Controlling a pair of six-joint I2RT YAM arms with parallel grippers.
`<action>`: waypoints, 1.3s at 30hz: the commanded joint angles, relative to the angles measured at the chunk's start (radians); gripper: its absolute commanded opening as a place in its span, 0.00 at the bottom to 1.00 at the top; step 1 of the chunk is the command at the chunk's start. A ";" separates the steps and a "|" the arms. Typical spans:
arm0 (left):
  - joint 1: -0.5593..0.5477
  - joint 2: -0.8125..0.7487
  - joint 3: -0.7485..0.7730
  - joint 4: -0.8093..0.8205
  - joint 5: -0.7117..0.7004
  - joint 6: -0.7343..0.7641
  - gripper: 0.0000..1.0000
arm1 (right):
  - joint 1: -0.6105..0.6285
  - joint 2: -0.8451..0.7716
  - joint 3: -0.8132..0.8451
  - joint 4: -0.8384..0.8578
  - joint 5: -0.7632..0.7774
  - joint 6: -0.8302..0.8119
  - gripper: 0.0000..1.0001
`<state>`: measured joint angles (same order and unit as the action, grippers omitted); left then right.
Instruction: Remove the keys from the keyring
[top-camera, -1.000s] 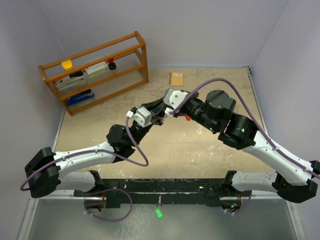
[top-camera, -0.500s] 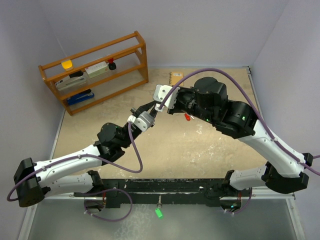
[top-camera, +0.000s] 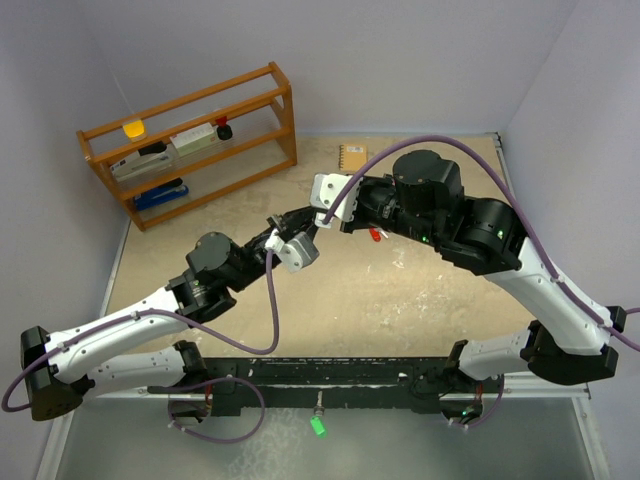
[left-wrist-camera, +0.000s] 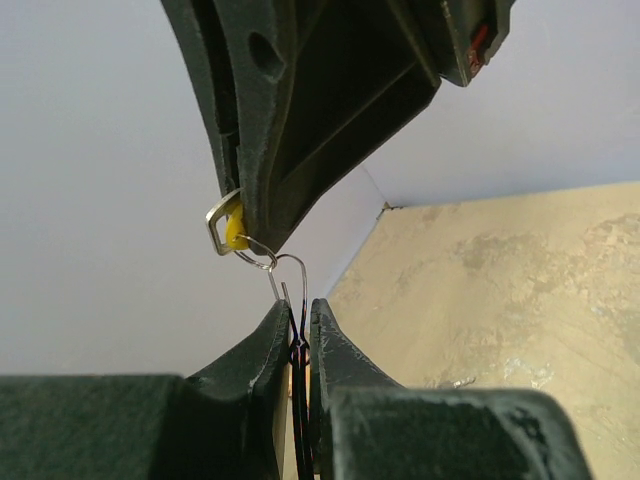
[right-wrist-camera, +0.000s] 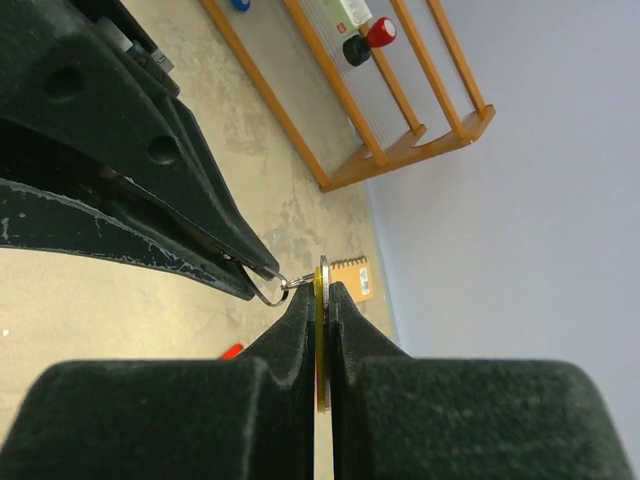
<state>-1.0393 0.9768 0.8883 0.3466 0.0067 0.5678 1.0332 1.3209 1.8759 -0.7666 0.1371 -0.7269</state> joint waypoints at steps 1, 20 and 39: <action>-0.010 0.028 0.028 -0.162 0.120 0.026 0.00 | -0.016 -0.030 0.065 0.140 0.050 -0.037 0.00; -0.010 -0.022 0.092 -0.296 0.339 0.093 0.00 | -0.015 -0.007 0.042 0.061 -0.044 -0.047 0.00; -0.010 -0.059 0.103 -0.219 0.566 0.022 0.00 | -0.016 -0.004 -0.096 0.076 -0.191 0.001 0.00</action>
<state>-1.0111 0.9386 0.9600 0.0219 0.3256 0.6315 1.0290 1.3018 1.8103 -0.8822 -0.0498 -0.7300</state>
